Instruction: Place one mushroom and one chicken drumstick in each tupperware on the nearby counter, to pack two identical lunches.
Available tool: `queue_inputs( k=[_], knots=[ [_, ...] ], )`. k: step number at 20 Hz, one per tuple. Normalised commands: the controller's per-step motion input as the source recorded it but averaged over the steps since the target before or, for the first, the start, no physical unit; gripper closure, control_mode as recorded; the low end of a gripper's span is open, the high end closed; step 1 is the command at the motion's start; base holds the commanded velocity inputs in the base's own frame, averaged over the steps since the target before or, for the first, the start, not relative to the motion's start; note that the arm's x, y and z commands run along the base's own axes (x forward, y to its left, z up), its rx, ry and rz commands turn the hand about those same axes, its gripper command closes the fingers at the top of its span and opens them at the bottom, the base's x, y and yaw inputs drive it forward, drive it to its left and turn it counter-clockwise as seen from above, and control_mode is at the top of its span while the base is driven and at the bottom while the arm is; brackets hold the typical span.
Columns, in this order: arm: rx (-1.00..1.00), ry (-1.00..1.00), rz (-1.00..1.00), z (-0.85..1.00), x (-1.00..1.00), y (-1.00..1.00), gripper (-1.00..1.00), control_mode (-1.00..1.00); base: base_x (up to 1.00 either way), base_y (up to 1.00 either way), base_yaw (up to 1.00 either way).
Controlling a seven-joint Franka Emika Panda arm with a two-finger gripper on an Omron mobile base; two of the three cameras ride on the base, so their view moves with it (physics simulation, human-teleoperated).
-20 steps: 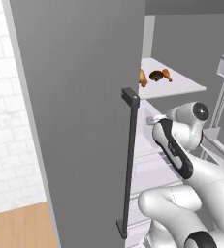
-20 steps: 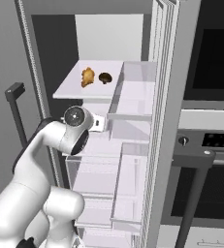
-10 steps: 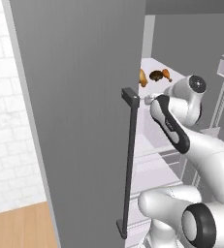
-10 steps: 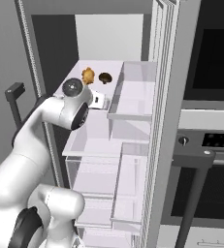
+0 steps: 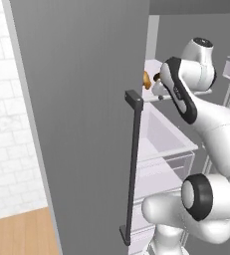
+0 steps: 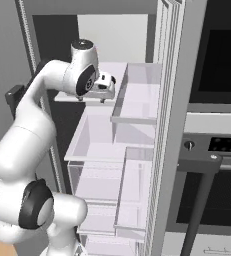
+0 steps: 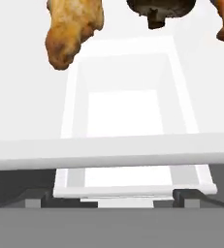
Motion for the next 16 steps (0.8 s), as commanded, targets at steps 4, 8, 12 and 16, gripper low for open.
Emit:
queue_inputs(
  k=[4, 8, 12, 16],
  knots=[
    [-0.07, -0.42, 0.00, 0.25, -0.56, 0.00, -1.00, -1.00, 0.00, 0.00, 0.00],
    [-0.04, -0.31, 0.00, 0.01, -0.17, 0.00, -1.00, -1.00, 0.00, 0.00, 0.00],
    [0.00, 0.05, -0.08, 0.18, 0.72, 0.00, -1.00, -1.00, 0.00, 0.00, 0.00],
    [0.00, 0.13, -0.07, 0.26, 0.80, 0.00, -1.00, -1.00, 0.00, 0.00, 0.00]
  ],
)
